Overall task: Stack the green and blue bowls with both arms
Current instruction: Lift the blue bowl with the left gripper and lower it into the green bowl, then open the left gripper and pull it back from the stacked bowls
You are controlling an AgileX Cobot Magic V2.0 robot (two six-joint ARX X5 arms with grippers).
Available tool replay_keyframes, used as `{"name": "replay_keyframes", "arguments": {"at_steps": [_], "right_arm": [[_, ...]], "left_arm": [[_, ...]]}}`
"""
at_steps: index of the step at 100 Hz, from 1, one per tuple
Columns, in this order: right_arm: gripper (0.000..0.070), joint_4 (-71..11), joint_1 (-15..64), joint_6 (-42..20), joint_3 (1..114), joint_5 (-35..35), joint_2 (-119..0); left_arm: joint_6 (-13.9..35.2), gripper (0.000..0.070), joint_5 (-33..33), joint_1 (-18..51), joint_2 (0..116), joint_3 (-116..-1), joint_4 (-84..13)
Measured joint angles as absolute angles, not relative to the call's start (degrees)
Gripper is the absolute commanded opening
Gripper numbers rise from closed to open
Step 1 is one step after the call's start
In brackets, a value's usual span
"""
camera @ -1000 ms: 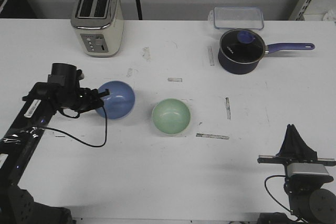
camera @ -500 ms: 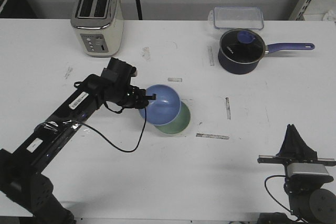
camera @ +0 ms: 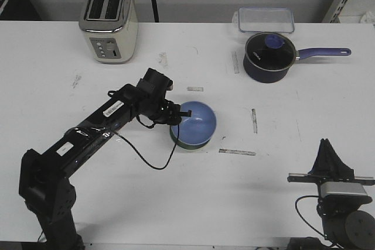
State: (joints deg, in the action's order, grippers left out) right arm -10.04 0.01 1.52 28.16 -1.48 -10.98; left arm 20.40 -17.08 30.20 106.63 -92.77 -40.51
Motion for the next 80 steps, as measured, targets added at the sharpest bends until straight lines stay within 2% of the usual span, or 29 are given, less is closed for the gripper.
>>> {"name": "replay_keyframes", "arguments": {"at_steps": [23, 38, 49, 58, 76, 80], "right_arm": [[0.0014, -10.07, 0.01, 1.52, 28.16, -1.48, -10.98], [0.0014, -10.04, 0.01, 1.52, 28.16, -1.50, -10.98], [0.0014, -10.07, 0.01, 1.52, 28.16, -1.48, -10.98], [0.0014, -10.04, 0.01, 1.52, 28.16, -1.48, -10.98], [0.0014, -10.07, 0.01, 1.52, 28.16, -1.48, -10.98], [0.0014, -10.04, 0.01, 1.52, 28.16, -1.48, -10.98]], "left_arm": [[20.49, 0.0006, -17.10, 30.63, 106.78, -92.77, -40.42], [20.49, 0.0091, -17.41, 30.63, 106.78, -92.77, -40.12], [20.49, 0.0102, -18.63, 30.63, 106.78, -92.77, -39.42], [20.47, 0.0170, -19.64, 30.63, 106.78, -92.77, -39.38], [20.47, 0.0181, -19.70, 30.63, 106.78, -92.77, -39.38], [20.47, 0.0205, -19.70, 30.63, 106.78, -92.77, -39.40]]}}
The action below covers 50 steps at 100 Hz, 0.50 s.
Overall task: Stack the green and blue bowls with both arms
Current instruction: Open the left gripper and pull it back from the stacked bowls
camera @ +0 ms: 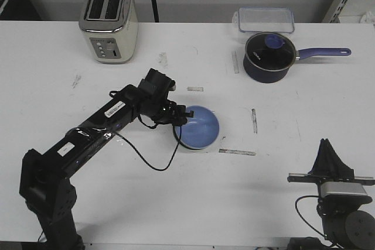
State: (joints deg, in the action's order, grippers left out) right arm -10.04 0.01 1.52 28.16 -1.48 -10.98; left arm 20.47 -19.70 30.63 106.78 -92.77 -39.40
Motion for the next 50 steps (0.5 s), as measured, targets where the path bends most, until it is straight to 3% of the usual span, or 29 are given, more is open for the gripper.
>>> {"name": "replay_keyframes", "arguments": {"at_steps": [16, 50], "right_arm": [[0.0014, -10.07, 0.01, 1.52, 28.16, -1.50, -10.98], [0.0015, -10.04, 0.01, 1.52, 28.16, -1.48, -10.98]], "left_arm": [[20.45, 0.0291, -19.70, 30.59, 106.74, -92.77, -39.42], [20.43, 0.0289, -19.68, 29.74, 102.48, -92.77, -40.95]]}}
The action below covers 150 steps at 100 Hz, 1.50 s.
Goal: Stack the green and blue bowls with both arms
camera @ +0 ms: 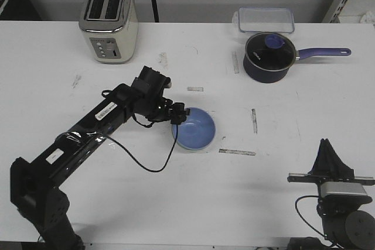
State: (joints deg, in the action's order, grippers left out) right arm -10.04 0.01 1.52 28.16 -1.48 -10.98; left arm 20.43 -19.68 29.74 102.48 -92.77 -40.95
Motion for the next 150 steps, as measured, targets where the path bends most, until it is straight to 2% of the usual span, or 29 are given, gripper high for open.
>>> {"name": "replay_keyframes", "arguments": {"at_steps": [18, 34, 52, 63, 76, 81, 92, 103, 117, 150], "right_arm": [[0.0014, -10.04, 0.01, 1.52, 28.16, -1.50, -10.98], [0.0014, -10.04, 0.01, 1.52, 28.16, -1.48, -10.98], [0.0014, -10.04, 0.01, 1.52, 28.16, -1.48, -10.98], [0.0014, -10.04, 0.01, 1.52, 28.16, -1.48, -10.98], [0.0014, -10.04, 0.01, 1.52, 28.16, -1.50, -10.98], [0.0014, -10.04, 0.01, 1.52, 28.16, -1.48, -10.98], [0.0014, -10.07, 0.01, 1.52, 28.16, -1.48, -10.98], [0.0014, -10.04, 0.01, 1.52, 28.16, -1.48, -10.98], [0.0014, -10.04, 0.01, 1.52, 28.16, -1.50, -10.98], [0.0014, -10.04, 0.01, 1.52, 28.16, -1.48, -10.98]], "left_arm": [[20.34, 0.0287, -19.70, 28.25, 99.00, -92.12, -39.97], [19.20, 0.0286, -19.40, 25.80, 92.20, -86.37, -35.51], [17.89, 0.0283, -19.40, 22.61, 82.08, -73.41, -23.38], [17.50, 0.0237, -19.11, 19.92, 74.59, -63.42, -13.54], [16.78, 0.0229, -14.79, 16.93, 64.77, -51.42, -2.46], [15.49, 0.0196, -12.80, 15.99, 61.19, -47.42, -0.16], [10.59, 0.0075, -8.25, 14.15, 54.15, -40.77, -0.56], [5.63, 0.0000, -3.70, 13.10, 47.68, -36.14, -0.75], [2.37, 0.0000, 0.14, 12.21, 39.51, -32.29, -0.40], [0.91, 0.0001, 0.27, 10.13, 27.59, -26.92, -0.75]]}}
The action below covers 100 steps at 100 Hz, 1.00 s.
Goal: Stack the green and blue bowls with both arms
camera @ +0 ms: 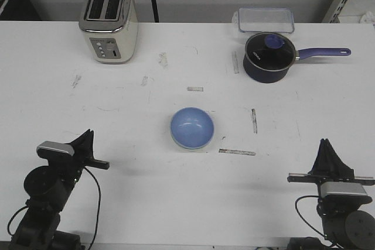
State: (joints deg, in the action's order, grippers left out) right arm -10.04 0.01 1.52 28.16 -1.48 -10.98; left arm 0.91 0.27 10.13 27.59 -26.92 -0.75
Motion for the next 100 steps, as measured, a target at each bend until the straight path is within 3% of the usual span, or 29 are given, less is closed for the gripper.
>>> {"name": "replay_keyframes", "arguments": {"at_steps": [76, 100], "right_arm": [[0.0014, -10.04, 0.01, 1.52, 28.16, -1.48, -10.98], [0.0014, -10.04, 0.01, 1.52, 28.16, -1.48, -10.98]], "left_arm": [[0.86, 0.0001, 0.12, 9.23, 18.24, -26.87, -0.60], [0.75, 0.0001, 0.12, 4.19, 16.62, -18.85, 10.59]]}}
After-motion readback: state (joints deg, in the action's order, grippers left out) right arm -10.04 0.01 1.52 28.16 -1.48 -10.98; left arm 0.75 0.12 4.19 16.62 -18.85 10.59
